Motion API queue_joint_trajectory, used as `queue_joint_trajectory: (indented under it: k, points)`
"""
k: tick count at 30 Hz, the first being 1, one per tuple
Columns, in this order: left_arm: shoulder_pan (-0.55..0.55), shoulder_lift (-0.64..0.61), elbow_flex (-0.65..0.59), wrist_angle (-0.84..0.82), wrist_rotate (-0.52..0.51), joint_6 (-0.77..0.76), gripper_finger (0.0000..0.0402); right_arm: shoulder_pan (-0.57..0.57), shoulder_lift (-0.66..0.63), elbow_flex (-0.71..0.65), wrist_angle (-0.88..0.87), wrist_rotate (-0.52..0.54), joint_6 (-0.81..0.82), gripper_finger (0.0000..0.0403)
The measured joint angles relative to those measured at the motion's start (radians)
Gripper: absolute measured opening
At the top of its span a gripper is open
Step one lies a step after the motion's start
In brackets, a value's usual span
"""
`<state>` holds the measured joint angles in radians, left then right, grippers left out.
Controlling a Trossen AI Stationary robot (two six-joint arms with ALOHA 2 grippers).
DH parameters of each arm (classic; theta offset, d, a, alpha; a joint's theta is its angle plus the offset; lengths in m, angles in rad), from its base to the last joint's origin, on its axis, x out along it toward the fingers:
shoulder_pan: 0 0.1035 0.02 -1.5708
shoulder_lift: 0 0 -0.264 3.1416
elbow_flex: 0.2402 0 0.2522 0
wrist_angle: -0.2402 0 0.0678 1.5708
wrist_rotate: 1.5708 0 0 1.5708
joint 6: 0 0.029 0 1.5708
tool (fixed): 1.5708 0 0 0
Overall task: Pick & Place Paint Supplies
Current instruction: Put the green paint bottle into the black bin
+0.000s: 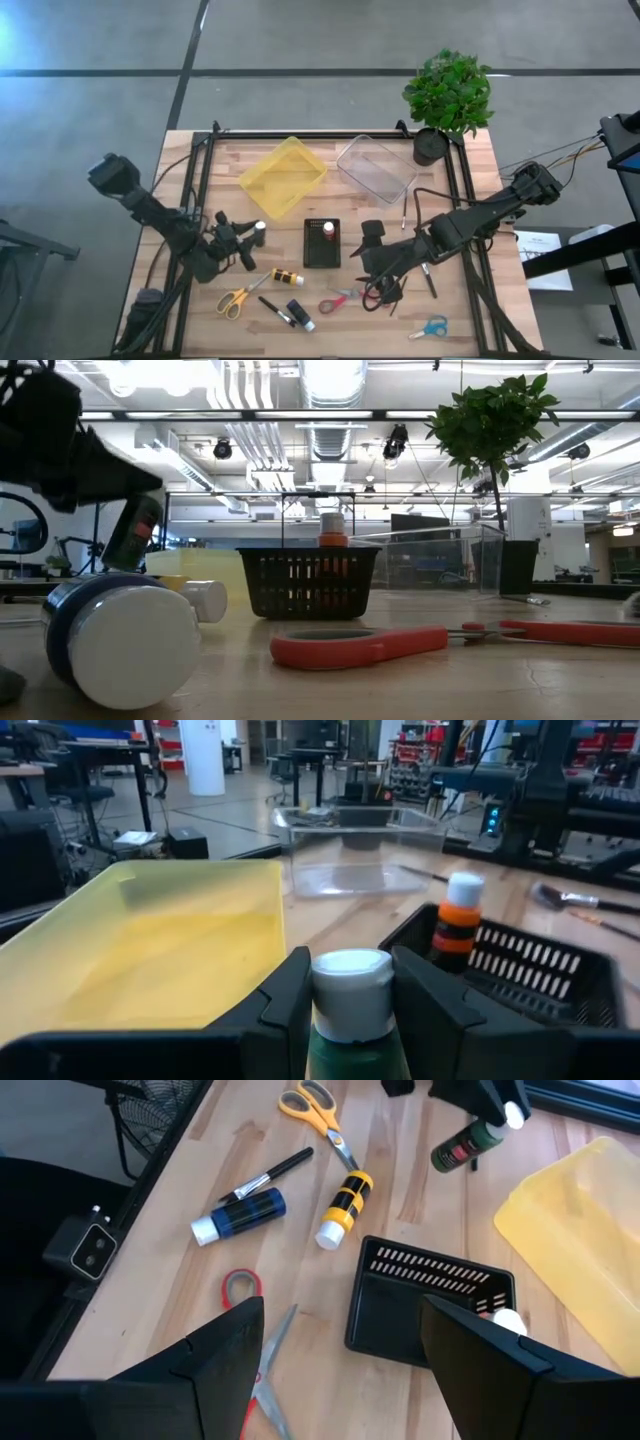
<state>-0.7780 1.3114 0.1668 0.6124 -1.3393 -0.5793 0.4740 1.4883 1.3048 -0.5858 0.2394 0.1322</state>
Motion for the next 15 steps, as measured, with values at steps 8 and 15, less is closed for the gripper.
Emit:
queue_joint_trajectory:
  k: [8,15]
  points:
    - [0.000,0.168,0.028,0.055,0.004,-0.006,0.0114,0.000,0.000,0.000,0.001,0.000,-0.005,0.0263]
    - [-0.002,0.293,0.062,0.058,-0.012,-0.114,0.0114,0.000,0.000,0.000,0.001,0.000,-0.004,0.0263]
